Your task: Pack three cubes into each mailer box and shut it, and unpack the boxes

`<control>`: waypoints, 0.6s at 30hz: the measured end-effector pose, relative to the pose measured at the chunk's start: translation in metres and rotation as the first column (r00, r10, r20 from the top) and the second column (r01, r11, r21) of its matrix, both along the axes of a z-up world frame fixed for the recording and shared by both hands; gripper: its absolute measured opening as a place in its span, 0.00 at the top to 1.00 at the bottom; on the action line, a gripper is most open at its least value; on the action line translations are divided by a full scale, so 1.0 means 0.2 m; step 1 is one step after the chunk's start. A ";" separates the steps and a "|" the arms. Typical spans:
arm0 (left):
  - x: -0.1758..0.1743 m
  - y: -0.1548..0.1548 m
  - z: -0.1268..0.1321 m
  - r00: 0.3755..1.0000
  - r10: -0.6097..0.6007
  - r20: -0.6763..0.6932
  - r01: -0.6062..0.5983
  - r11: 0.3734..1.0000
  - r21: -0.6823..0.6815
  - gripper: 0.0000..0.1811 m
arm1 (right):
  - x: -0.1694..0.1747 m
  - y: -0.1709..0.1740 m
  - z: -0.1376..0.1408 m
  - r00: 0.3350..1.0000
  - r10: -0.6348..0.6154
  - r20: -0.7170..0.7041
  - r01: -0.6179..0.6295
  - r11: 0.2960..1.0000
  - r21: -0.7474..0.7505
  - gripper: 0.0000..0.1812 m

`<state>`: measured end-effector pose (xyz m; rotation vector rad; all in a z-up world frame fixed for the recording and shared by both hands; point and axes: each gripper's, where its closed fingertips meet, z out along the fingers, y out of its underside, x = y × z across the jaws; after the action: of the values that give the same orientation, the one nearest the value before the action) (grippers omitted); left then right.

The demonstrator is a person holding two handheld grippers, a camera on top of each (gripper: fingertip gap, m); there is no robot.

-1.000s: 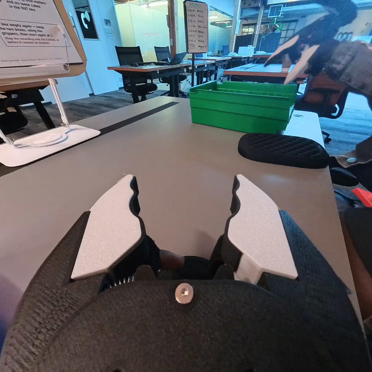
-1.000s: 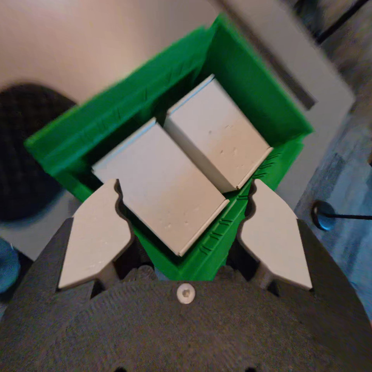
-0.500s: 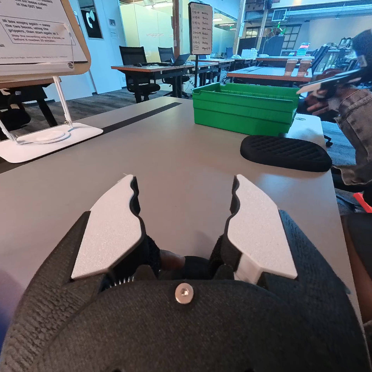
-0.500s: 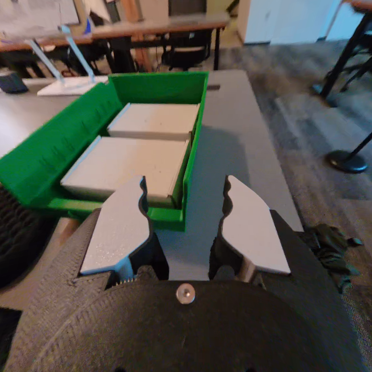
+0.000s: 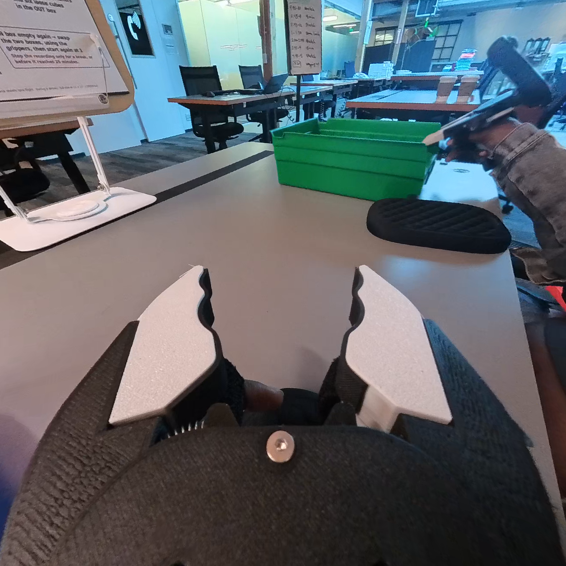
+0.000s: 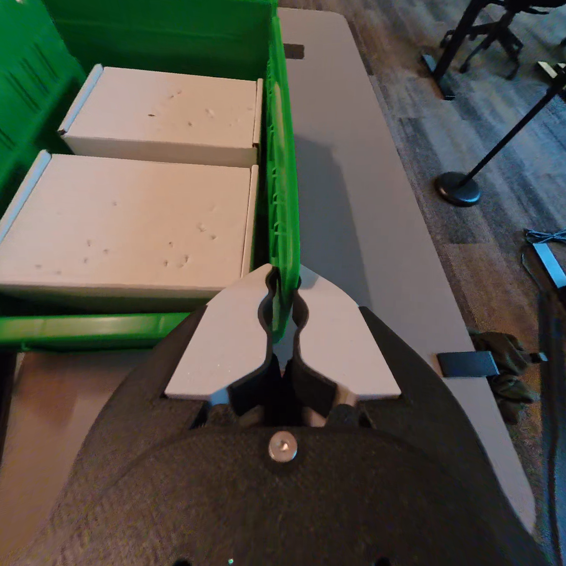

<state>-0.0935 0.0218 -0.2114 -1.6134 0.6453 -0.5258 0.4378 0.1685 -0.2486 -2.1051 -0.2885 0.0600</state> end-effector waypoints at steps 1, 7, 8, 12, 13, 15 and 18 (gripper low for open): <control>0.00 0.00 0.00 1.000 0.000 -0.001 0.000 1.000 -0.001 0.51 | -0.01 0.02 0.00 1.000 -0.018 -0.015 0.018 1.000 0.000 0.96; 0.01 0.00 -0.01 1.000 -0.001 -0.013 0.001 1.000 -0.007 0.52 | -0.10 0.12 -0.01 0.996 -0.074 -0.054 0.075 0.997 0.007 0.96; 0.01 0.00 -0.01 1.000 -0.001 -0.016 0.001 1.000 -0.005 0.52 | -0.14 0.13 -0.01 0.998 -0.054 -0.041 0.054 0.998 0.013 0.96; 0.01 0.00 -0.01 1.000 -0.002 -0.016 0.002 1.000 -0.001 0.52 | -0.34 0.18 -0.03 0.999 0.035 0.025 -0.035 0.999 0.012 0.98; 0.01 0.00 -0.01 1.000 -0.002 -0.013 0.002 1.000 -0.002 0.52 | -0.37 0.20 -0.03 0.997 0.044 0.064 -0.045 0.999 0.014 0.97; 0.00 0.00 -0.01 1.000 -0.001 -0.009 0.001 1.000 -0.002 0.52 | -0.44 0.22 -0.03 0.991 0.071 0.114 -0.072 0.997 -0.001 0.97; 0.01 0.00 -0.01 1.000 -0.001 -0.016 0.001 1.000 0.000 0.52 | -0.52 0.24 -0.04 0.977 0.129 0.168 -0.125 0.992 -0.031 0.96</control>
<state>-0.0920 0.0219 -0.2131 -1.6188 0.6575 -0.5140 0.3331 0.2175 -0.2563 -2.1133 -0.5270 -0.0421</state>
